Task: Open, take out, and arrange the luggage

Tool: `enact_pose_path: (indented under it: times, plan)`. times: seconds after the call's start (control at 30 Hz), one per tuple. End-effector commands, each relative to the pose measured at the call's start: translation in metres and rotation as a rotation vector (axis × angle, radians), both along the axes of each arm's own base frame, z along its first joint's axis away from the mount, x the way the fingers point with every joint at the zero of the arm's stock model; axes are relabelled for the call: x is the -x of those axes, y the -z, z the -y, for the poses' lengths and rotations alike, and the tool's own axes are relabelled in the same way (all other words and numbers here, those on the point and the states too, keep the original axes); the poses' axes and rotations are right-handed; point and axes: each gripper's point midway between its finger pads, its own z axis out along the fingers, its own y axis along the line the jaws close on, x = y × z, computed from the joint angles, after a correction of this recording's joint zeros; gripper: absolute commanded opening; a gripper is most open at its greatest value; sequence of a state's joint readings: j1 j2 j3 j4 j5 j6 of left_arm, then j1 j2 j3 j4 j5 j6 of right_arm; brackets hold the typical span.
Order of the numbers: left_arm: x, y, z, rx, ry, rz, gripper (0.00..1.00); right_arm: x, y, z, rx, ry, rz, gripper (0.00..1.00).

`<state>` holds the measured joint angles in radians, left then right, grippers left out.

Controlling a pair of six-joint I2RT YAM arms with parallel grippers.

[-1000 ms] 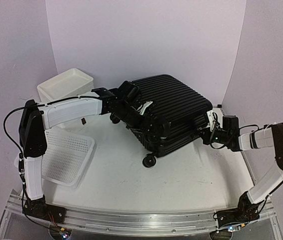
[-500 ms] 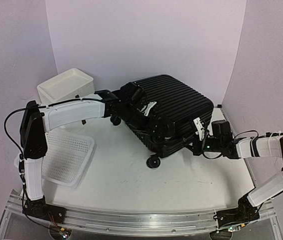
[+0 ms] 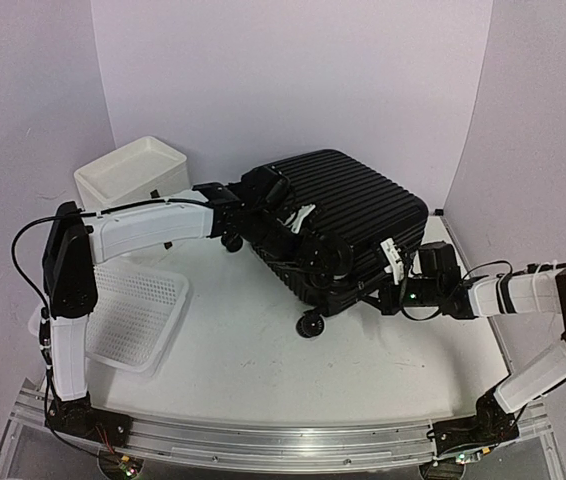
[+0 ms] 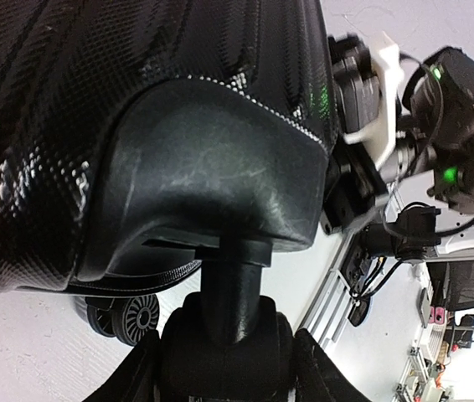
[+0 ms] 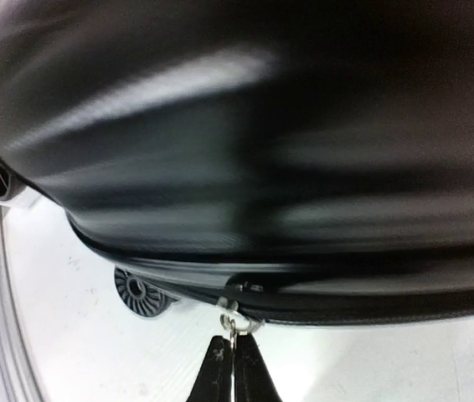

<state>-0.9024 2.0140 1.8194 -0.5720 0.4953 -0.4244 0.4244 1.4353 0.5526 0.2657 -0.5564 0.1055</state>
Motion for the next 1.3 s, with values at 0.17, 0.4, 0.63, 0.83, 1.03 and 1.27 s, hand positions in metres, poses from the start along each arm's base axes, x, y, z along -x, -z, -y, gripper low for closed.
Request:
enact_pose_path:
  times: [0.17,0.4,0.63,0.83,1.03,1.27]
  plan:
    - [-0.004,-0.121,0.077,0.401,0.016,0.197,0.18,-0.011,-0.031,-0.005,-0.078,0.276,0.207,0.00]
    - [0.012,-0.118,0.036,0.273,0.135,0.426,0.76,-0.008,-0.032,0.025,-0.031,0.269,0.171,0.00]
    - [-0.061,-0.120,-0.072,-0.027,-0.066,0.590,0.99,-0.011,-0.042,0.039,-0.038,0.196,0.132,0.00]
    - [-0.151,-0.092,-0.150,-0.157,-0.306,0.520,1.00,-0.022,-0.051,0.055,-0.078,0.158,0.088,0.00]
    - [-0.195,-0.059,-0.175,-0.167,-0.316,0.459,0.99,-0.031,-0.054,0.060,-0.149,0.113,0.023,0.00]
    - [-0.202,-0.034,-0.142,-0.071,-0.189,0.397,0.97,-0.021,-0.058,0.055,-0.149,0.067,0.047,0.00]
